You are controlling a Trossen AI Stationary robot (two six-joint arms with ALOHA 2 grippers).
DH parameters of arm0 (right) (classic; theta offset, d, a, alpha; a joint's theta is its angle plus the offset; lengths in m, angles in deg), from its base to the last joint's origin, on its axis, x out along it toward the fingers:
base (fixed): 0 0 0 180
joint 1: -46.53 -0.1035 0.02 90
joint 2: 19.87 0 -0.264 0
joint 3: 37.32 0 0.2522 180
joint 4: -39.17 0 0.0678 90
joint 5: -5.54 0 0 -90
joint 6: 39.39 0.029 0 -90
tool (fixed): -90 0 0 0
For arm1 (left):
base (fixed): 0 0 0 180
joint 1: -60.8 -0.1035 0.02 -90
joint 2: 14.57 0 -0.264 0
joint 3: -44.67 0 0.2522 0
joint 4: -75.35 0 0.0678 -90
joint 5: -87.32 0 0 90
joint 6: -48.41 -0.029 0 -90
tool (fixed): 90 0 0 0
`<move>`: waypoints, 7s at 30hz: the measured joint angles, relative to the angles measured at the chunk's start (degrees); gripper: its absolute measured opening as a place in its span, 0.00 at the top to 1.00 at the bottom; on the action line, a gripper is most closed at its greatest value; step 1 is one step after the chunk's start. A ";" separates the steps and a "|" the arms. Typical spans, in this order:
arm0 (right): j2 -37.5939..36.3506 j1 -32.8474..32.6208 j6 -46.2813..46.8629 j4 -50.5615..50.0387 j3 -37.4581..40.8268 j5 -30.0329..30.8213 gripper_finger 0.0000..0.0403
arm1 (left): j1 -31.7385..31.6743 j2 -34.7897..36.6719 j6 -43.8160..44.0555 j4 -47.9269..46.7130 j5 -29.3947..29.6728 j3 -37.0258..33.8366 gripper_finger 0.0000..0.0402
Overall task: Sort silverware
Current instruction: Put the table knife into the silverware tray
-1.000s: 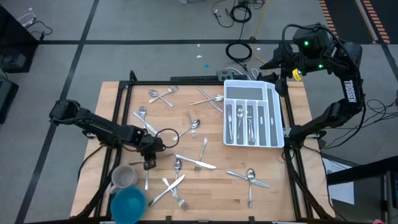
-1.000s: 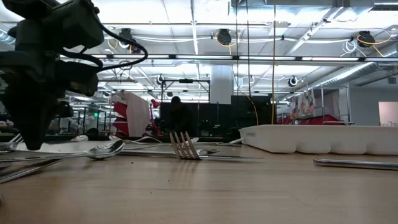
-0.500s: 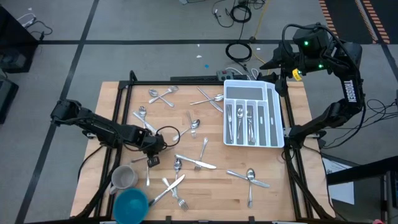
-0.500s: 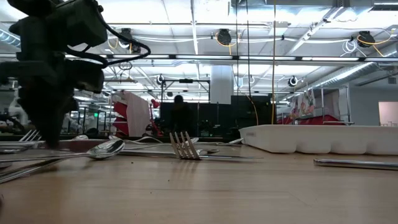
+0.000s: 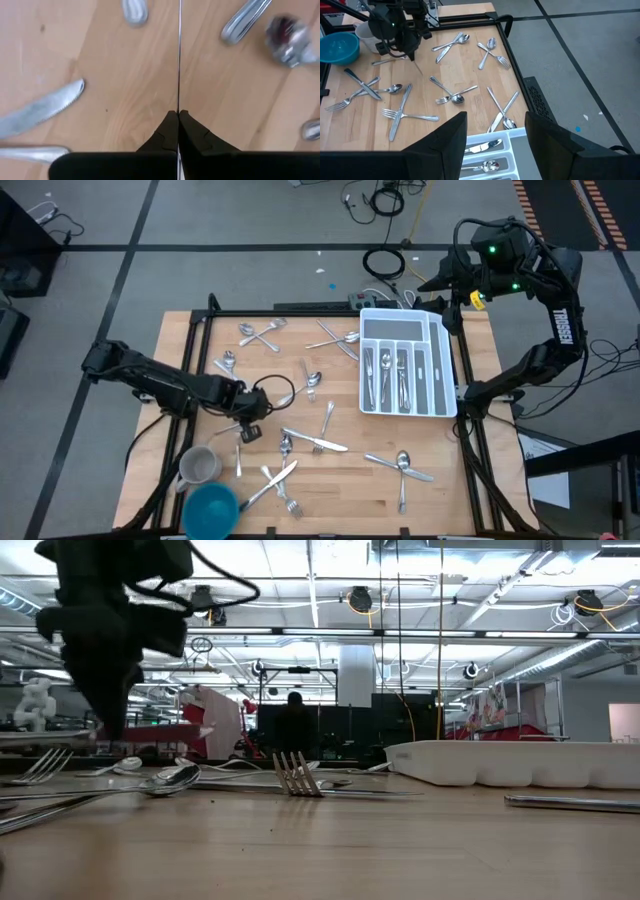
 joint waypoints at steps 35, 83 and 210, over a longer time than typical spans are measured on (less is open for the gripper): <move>0.00 0.01 -1.62 -0.02 0.00 0.00 0.52 | -18.69 0.13 -0.89 33.79 5.80 30.37 1.00; -0.02 0.01 -1.06 -0.04 0.00 0.00 0.52 | -32.20 -31.69 29.57 81.57 -11.88 30.31 1.00; -0.02 0.02 -6.05 -0.59 0.00 -0.02 0.52 | -25.82 -52.98 24.52 74.58 -19.52 33.39 0.93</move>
